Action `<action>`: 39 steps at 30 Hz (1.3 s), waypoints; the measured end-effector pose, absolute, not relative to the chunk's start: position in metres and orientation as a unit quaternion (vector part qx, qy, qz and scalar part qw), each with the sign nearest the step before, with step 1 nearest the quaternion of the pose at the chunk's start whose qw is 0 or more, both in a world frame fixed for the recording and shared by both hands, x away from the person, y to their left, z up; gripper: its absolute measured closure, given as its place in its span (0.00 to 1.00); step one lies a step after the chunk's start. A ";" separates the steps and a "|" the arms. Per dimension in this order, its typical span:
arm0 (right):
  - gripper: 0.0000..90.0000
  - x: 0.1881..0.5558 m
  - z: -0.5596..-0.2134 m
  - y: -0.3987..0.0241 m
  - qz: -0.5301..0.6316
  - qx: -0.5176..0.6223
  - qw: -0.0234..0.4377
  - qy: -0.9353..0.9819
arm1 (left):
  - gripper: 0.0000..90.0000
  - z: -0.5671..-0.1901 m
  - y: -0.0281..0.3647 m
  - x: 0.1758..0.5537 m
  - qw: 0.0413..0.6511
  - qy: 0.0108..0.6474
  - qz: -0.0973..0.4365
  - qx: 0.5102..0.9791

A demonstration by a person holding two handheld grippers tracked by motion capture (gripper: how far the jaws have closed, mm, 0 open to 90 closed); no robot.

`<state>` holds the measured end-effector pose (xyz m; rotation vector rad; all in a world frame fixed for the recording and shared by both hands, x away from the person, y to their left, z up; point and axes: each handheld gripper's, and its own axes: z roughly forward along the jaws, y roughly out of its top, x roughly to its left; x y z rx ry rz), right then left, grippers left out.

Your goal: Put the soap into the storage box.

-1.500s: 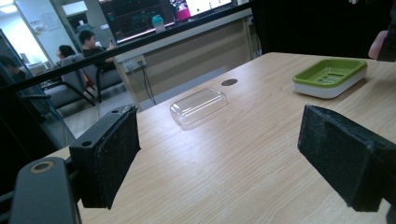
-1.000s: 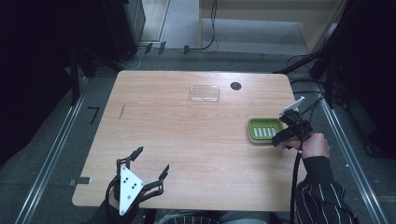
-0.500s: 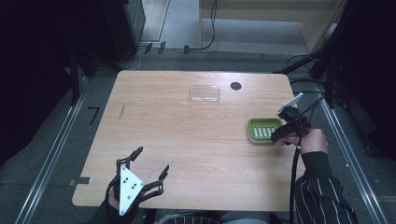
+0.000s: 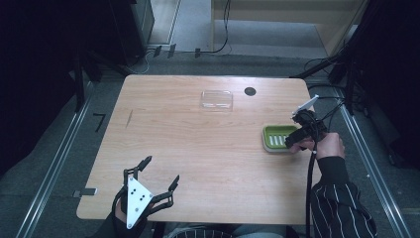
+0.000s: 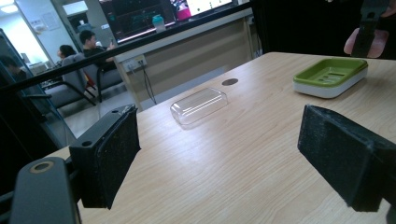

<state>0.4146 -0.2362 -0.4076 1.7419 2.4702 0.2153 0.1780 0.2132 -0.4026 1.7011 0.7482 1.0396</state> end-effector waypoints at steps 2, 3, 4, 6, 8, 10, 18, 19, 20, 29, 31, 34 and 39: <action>0.16 0.416 -0.407 -0.236 0.070 0.572 0.055 0.816 | 0.15 -0.403 0.213 0.178 0.485 0.307 0.427 0.699; 0.16 0.416 -0.407 -0.235 0.070 0.573 0.055 0.814 | 0.15 -0.403 0.213 0.178 0.485 0.308 0.427 0.699; 0.16 0.417 -0.407 -0.235 0.071 0.573 0.055 0.815 | 0.15 -0.403 0.213 0.178 0.484 0.307 0.427 0.699; 0.16 0.419 -0.407 -0.234 0.070 0.572 0.055 0.815 | 0.15 -0.403 0.213 0.178 0.485 0.307 0.427 0.699; 0.16 0.420 -0.408 -0.233 0.072 0.572 0.054 0.815 | 0.15 -0.403 0.213 0.178 0.485 0.308 0.427 0.698; 0.16 0.422 -0.408 -0.232 0.073 0.573 0.052 0.815 | 0.15 -0.403 0.213 0.178 0.485 0.308 0.427 0.699; 0.16 0.428 -0.410 -0.229 0.073 0.571 0.049 0.817 | 0.15 -0.403 0.213 0.178 0.484 0.307 0.427 0.699; 0.16 0.428 -0.410 -0.229 0.073 0.571 0.049 0.817 | 0.15 -0.403 0.213 0.178 0.484 0.307 0.427 0.699; 0.16 0.429 -0.410 -0.229 0.075 0.570 0.050 0.817 | 0.15 -0.403 0.213 0.178 0.484 0.307 0.427 0.699; 0.16 0.432 -0.412 -0.227 0.076 0.571 0.045 0.816 | 0.15 -0.403 0.213 0.178 0.484 0.307 0.427 0.699; 0.16 0.433 -0.412 -0.227 0.076 0.573 0.044 0.815 | 0.14 -0.403 0.213 0.178 0.485 0.308 0.427 0.699; 0.16 0.433 -0.412 -0.228 0.075 0.572 0.044 0.816 | 0.15 -0.403 0.213 0.178 0.484 0.307 0.427 0.699; 0.16 0.436 -0.412 -0.228 0.075 0.572 0.044 0.815 | 0.15 -0.403 0.213 0.178 0.484 0.306 0.428 0.700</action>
